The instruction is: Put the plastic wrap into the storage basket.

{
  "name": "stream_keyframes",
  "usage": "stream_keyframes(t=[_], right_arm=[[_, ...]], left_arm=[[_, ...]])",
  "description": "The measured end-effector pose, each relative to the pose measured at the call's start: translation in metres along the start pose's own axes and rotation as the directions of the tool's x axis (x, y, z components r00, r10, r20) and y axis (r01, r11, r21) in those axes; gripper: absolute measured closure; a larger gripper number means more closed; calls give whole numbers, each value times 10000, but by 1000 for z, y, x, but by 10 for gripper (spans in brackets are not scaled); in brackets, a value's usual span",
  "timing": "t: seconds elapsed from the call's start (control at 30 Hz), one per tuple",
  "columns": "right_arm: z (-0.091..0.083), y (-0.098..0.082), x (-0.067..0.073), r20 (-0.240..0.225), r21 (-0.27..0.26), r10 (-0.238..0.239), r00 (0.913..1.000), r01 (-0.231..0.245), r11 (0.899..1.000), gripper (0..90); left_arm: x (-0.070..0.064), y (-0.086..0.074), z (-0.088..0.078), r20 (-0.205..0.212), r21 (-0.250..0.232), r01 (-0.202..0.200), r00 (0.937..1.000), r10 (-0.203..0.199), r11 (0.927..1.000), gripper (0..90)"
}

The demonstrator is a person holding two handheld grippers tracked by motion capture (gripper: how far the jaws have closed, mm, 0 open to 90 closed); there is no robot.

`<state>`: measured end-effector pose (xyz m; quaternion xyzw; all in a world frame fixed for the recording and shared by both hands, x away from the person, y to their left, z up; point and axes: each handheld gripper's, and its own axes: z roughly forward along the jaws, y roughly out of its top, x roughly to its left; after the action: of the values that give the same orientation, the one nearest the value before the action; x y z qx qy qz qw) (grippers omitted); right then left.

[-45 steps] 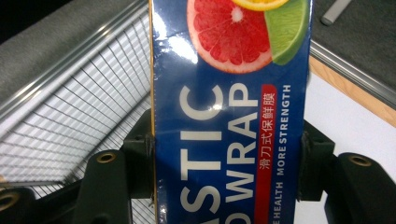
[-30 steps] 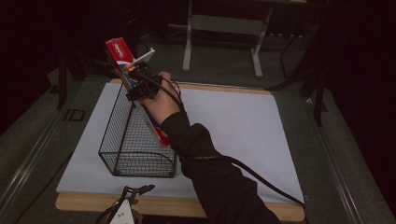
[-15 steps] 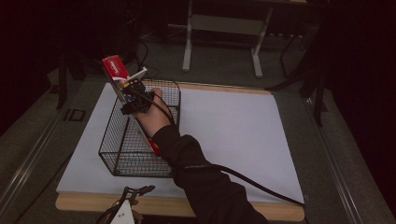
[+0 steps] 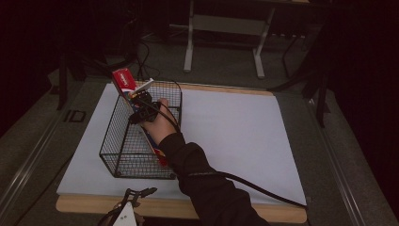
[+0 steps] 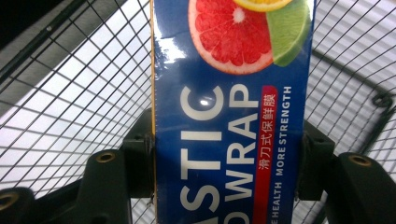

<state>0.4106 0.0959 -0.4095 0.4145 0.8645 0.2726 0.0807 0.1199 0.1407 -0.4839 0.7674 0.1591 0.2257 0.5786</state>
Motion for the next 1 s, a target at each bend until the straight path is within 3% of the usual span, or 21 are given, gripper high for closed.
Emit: stream_keyframes(t=[0.37,0.43,0.57,1.0], right_arm=[[2,-4,-3,-96,273,-115,9999,117,9996,380],[10,-7,-1,60,775,-315,9995,309,9965,367],[13,-9,0,346,631,-453,9984,430,9971,369],[13,-11,-8,167,630,-220,9996,209,9978,358]], left_arm=[[0,0,2,40,101,-47,10000,47,9999,2],[-1,0,2,63,138,-61,10000,60,9999,2],[-1,0,2,84,135,-72,9999,71,9999,2],[-1,-1,3,131,228,-80,9999,77,9997,2]])
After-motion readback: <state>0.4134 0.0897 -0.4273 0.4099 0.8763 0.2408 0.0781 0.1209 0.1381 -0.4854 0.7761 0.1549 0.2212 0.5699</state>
